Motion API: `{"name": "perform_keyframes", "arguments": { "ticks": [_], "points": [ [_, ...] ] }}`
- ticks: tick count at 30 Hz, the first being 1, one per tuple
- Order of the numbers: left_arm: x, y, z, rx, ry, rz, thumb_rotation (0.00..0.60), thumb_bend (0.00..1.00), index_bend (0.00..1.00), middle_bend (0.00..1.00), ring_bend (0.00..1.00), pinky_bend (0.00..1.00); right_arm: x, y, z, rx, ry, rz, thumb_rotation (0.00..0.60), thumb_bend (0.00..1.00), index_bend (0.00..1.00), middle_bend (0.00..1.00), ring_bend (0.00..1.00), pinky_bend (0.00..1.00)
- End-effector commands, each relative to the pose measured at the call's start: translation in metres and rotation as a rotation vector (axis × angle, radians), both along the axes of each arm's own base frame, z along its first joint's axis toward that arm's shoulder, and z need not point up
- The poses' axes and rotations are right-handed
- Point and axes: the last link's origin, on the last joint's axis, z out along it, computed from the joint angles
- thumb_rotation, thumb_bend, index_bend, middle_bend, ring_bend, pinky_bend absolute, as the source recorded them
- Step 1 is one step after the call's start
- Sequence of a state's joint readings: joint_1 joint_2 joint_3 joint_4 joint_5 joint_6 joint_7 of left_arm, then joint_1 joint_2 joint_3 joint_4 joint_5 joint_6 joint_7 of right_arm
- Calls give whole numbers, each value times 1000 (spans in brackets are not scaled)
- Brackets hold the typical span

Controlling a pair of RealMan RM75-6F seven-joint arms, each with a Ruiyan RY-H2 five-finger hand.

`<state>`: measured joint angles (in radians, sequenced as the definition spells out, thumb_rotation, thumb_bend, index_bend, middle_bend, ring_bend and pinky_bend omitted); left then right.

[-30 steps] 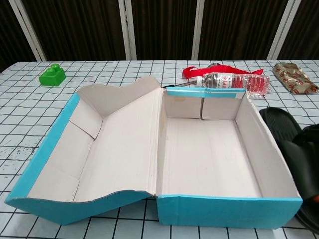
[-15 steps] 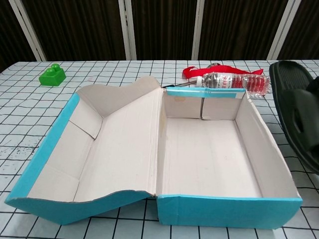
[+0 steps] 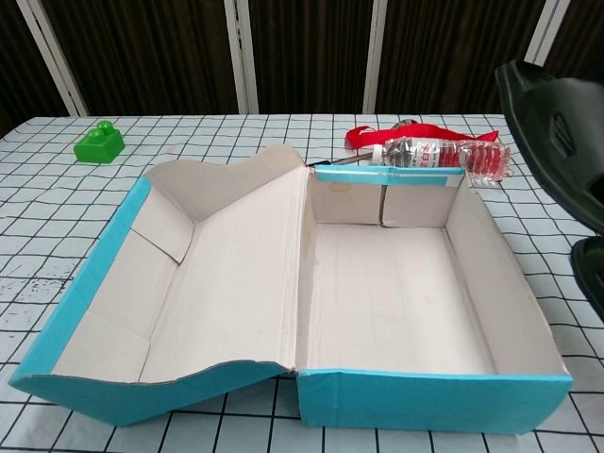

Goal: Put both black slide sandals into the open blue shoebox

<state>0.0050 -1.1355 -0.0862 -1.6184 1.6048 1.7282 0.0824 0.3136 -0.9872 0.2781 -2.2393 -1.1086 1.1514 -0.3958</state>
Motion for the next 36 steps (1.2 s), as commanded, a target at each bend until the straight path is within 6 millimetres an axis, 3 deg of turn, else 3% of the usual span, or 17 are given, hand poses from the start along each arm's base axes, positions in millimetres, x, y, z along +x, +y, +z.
{"name": "perform_keyframes", "arguments": {
  "ticks": [1,9,12,15,27,36],
  "points": [
    [1,2,-1,1,0,-18,600,77,88,0,0,99,18,-2,3,63,-135,-38,600,330,517,462,210,39],
    [-2,3,-1,13,-3,-3,600,77,88,0,0,99,32,-11,-6,174,-455,-195,600,365,517,462,246,40],
    [-3,4,0,19,-7,6,600,77,88,0,0,99,38,-15,-10,239,-715,-299,600,388,517,462,263,68],
    [-3,4,1,22,-4,5,600,77,88,0,0,99,41,-17,-6,293,-854,-374,600,408,517,462,283,104],
    [-3,6,0,20,-5,8,600,77,88,0,0,99,41,-11,7,381,-971,-443,600,416,517,462,337,213],
    [-3,6,-2,23,-5,9,600,77,91,0,0,99,31,13,-8,455,-1070,-477,600,417,518,462,345,226]
  ]
}}
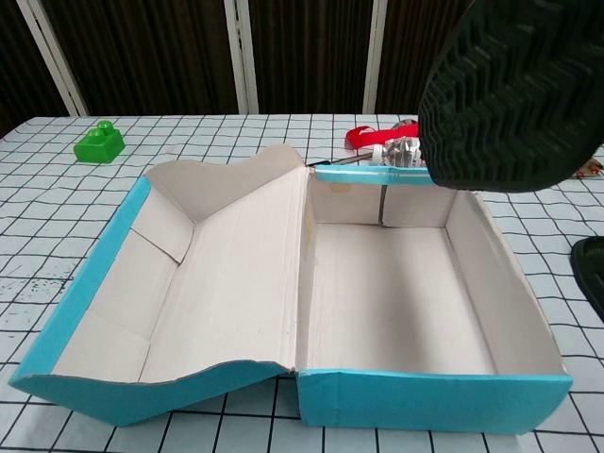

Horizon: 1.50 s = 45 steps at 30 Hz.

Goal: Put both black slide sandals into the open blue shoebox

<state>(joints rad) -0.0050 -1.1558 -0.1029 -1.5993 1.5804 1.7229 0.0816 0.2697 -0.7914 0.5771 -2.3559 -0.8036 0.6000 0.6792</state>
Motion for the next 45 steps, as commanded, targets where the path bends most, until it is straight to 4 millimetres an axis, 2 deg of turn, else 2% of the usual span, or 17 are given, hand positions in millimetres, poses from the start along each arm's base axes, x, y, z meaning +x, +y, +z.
{"name": "perform_keyframes", "arguments": {
  "ticks": [1,9,15,24,33,45],
  "points": [
    [0,0,0,4,-2,-2,600,77,93,0,0,99,-5,13,-12,46,-41,-18,600,418,520,462,346,227],
    [0,2,-1,23,-8,-15,600,77,103,0,0,99,-8,14,-40,60,-84,-67,600,432,525,462,354,246],
    [0,3,-2,25,-16,-18,600,77,104,0,0,98,-8,4,-61,25,-69,-49,600,437,535,462,354,246],
    [-1,5,-3,18,-19,-5,600,76,103,0,0,98,-13,-9,-81,-21,-37,-65,600,441,537,462,354,246],
    [-1,7,-5,12,-11,3,600,77,103,0,0,99,-16,-13,-95,-4,-6,-64,600,441,537,462,354,246],
    [-2,7,-5,10,-9,8,600,77,103,0,0,99,-7,-6,-99,31,-33,-42,600,442,544,462,354,245]
  ]
}}
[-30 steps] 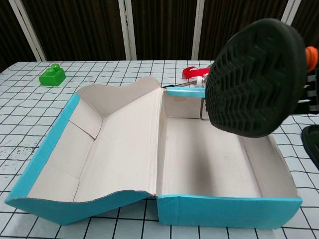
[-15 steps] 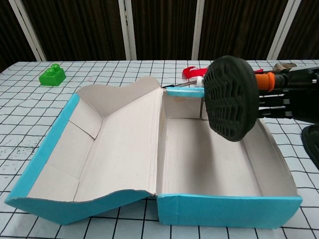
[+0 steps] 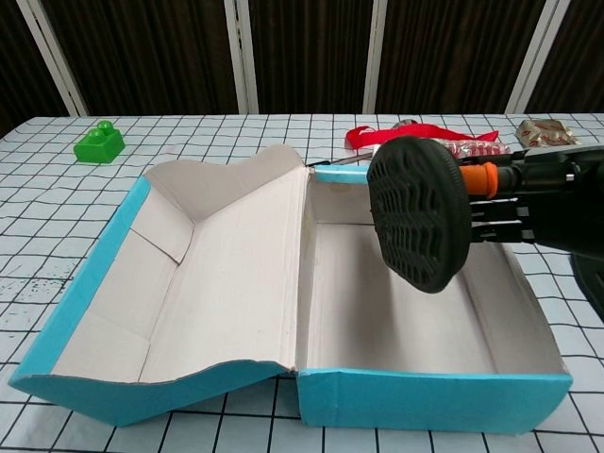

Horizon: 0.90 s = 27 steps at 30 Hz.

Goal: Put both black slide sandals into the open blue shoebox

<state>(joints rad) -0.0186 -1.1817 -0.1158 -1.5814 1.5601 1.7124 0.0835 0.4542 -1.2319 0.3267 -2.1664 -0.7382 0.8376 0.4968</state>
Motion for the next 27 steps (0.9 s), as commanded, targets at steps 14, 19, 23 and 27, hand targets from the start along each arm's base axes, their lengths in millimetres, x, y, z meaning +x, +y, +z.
{"name": "perform_keyframes", "arguments": {
  "ticks": [14,19,23,27],
  "points": [
    [0,1,0,-5,3,8,600,77,103,0,0,99,10,-9,-15,5,-6,12,600,445,545,462,354,246],
    [-1,0,0,-7,3,11,600,77,103,0,0,99,9,-10,-21,11,-1,5,600,445,546,462,354,246],
    [0,-1,1,-7,3,10,600,77,103,0,0,98,8,-9,-26,17,10,6,600,445,548,462,354,246],
    [0,-1,2,-7,1,11,600,77,104,0,0,99,6,-8,-31,14,31,12,600,445,549,462,354,246]
  ]
}}
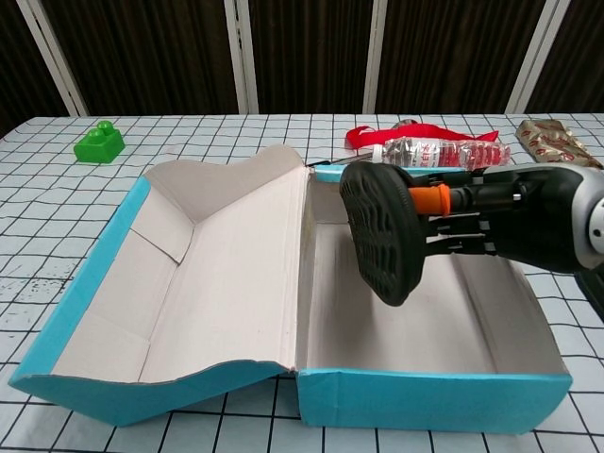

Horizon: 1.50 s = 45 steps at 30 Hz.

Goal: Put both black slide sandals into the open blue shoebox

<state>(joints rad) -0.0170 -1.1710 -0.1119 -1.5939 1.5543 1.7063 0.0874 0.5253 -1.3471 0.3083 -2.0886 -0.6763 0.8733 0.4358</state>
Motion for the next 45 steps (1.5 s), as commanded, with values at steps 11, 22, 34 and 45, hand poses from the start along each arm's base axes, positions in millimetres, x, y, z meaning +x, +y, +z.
{"name": "perform_keyframes", "arguments": {
  "ticks": [11,22,34,45],
  "points": [
    [1,-1,1,1,2,-3,600,77,104,0,0,99,-7,10,-27,25,62,25,600,445,550,462,354,246],
    [1,-2,2,4,-2,-6,600,77,104,0,0,99,-13,15,-41,11,118,41,600,446,550,462,354,246],
    [2,-3,1,-3,2,-8,600,77,105,0,0,99,-24,17,-47,-69,246,95,600,446,550,462,354,390],
    [2,-3,1,-2,1,-8,600,77,105,0,0,99,-25,24,-58,-74,384,143,600,446,550,462,354,416]
  ]
}}
